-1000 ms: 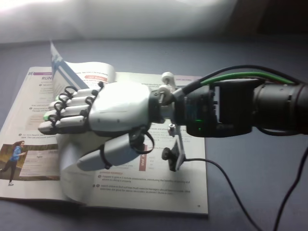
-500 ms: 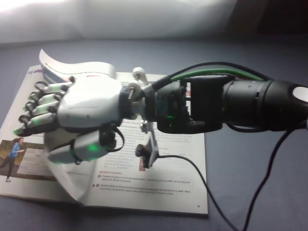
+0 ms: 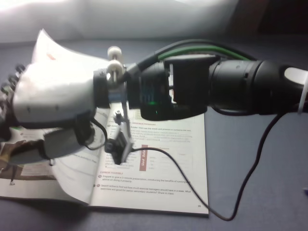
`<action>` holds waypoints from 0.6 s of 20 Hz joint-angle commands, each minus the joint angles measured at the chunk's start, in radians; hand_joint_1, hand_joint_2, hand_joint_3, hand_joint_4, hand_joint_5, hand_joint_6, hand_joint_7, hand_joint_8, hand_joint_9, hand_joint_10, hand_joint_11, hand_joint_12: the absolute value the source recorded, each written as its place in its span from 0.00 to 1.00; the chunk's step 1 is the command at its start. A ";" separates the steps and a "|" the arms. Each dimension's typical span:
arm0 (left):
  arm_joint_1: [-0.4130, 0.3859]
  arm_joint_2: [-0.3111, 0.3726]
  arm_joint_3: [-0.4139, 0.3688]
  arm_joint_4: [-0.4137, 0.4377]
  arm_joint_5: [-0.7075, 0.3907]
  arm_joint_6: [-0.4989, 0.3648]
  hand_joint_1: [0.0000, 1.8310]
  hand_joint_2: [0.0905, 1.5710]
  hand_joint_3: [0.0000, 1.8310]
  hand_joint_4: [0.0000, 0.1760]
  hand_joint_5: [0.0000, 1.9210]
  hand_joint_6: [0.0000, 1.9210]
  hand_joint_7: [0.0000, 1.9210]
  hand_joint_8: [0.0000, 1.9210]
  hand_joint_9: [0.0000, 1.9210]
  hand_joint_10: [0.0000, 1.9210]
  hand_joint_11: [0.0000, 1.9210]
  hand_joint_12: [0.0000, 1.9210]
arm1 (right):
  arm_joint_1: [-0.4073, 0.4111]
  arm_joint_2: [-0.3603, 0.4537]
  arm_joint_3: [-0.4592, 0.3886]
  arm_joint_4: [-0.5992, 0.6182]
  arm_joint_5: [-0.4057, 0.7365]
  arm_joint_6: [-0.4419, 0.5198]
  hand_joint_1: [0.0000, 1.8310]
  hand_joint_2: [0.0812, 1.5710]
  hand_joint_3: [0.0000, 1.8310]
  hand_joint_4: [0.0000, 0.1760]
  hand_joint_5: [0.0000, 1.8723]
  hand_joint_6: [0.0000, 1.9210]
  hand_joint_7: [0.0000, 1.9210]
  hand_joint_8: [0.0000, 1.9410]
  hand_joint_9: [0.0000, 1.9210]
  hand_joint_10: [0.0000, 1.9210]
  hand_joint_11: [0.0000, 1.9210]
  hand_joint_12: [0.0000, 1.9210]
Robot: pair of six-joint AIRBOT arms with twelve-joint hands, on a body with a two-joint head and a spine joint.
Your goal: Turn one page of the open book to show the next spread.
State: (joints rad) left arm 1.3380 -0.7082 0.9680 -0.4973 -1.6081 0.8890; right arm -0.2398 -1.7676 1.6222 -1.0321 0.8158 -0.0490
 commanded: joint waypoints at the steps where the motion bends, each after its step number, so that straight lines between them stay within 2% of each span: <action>1: -0.006 0.000 0.009 -0.027 -0.117 -0.003 0.00 0.99 0.01 0.00 0.01 0.00 0.00 0.00 0.00 0.00 0.01 0.01 | 0.018 0.010 -0.006 0.078 0.124 0.000 0.20 0.88 0.00 0.00 0.14 0.45 0.23 0.20 0.14 0.42 0.01 0.72; 2: -0.007 -0.001 0.009 -0.025 -0.118 -0.003 0.00 1.00 0.01 0.00 0.01 0.00 0.00 0.00 0.00 0.00 0.01 0.01 | 0.030 0.023 -0.019 0.091 0.142 -0.009 0.01 0.91 0.00 0.00 0.10 0.16 0.16 0.03 0.11 0.16 0.00 0.57; 3: -0.007 -0.002 0.009 -0.025 -0.118 -0.003 0.00 1.00 0.01 0.00 0.01 0.00 0.00 0.00 0.00 0.00 0.01 0.01 | 0.039 0.036 -0.039 0.107 0.147 -0.037 0.01 0.91 0.00 0.00 0.10 0.16 0.16 0.03 0.11 0.16 0.00 0.57; 4: -0.007 -0.004 0.009 -0.025 -0.118 -0.003 0.00 1.00 0.01 0.00 0.01 0.00 0.00 0.00 0.00 0.00 0.01 0.01 | 0.042 0.051 -0.063 0.118 0.154 -0.074 0.09 0.87 0.00 0.00 0.12 0.07 0.14 0.01 0.11 0.08 0.00 0.47; 5: -0.007 -0.005 0.009 -0.024 -0.118 -0.003 0.00 1.00 0.01 0.00 0.01 0.00 0.00 0.00 0.00 0.00 0.01 0.01 | 0.042 0.062 -0.080 0.121 0.159 -0.089 0.09 0.87 0.00 0.00 0.12 0.07 0.14 0.01 0.11 0.08 0.00 0.47; 6: -0.007 -0.005 0.008 -0.024 -0.118 -0.003 0.00 1.00 0.01 0.00 0.01 0.00 0.00 0.00 0.00 0.00 0.01 0.01 | 0.042 0.073 -0.098 0.126 0.160 -0.113 0.16 0.84 0.00 0.00 0.14 0.03 0.13 0.00 0.12 0.05 0.00 0.40; 7: -0.007 -0.005 0.007 -0.025 -0.118 -0.003 0.00 1.00 0.01 0.00 0.01 0.00 0.00 0.00 0.00 0.00 0.01 0.01 | 0.042 0.083 -0.114 0.128 0.162 -0.134 0.16 0.84 0.00 0.00 0.14 0.03 0.13 0.00 0.12 0.05 0.00 0.40; 8: -0.007 -0.006 0.007 -0.026 -0.118 -0.003 0.00 1.00 0.01 0.00 0.01 0.00 0.00 0.00 0.00 0.00 0.01 0.01 | 0.043 0.093 -0.126 0.132 0.162 -0.152 0.06 0.82 0.00 0.00 0.14 0.02 0.11 0.00 0.15 0.05 0.00 0.54; 9: -0.007 -0.006 0.007 -0.026 -0.119 -0.003 0.00 1.00 0.01 0.00 0.01 0.00 0.00 0.00 0.00 0.00 0.00 0.02 | 0.043 0.103 -0.135 0.141 0.162 -0.164 0.01 0.83 0.00 0.00 0.03 0.00 0.00 0.00 0.01 0.00 0.00 0.02; 10: -0.007 -0.006 0.006 -0.026 -0.119 -0.003 0.00 1.00 0.01 0.00 0.01 0.00 0.00 0.00 0.00 0.00 0.00 0.02 | 0.042 0.112 -0.139 0.149 0.162 -0.170 0.03 0.83 0.00 0.00 0.01 0.00 0.00 0.00 0.00 0.00 0.00 0.00; 12: -0.006 -0.006 0.002 -0.027 -0.120 -0.003 0.00 1.00 0.01 0.00 0.01 0.00 0.00 0.00 0.00 0.00 0.00 0.02 | 0.034 0.140 -0.153 0.152 0.164 -0.169 0.00 0.82 0.00 0.00 0.00 0.00 0.00 0.00 0.00 0.00 0.00 0.00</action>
State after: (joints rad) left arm 1.3380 -0.7204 0.9703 -0.5030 -1.6070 0.8886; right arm -0.2115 -1.6215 1.4673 -0.9489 0.8986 -0.2195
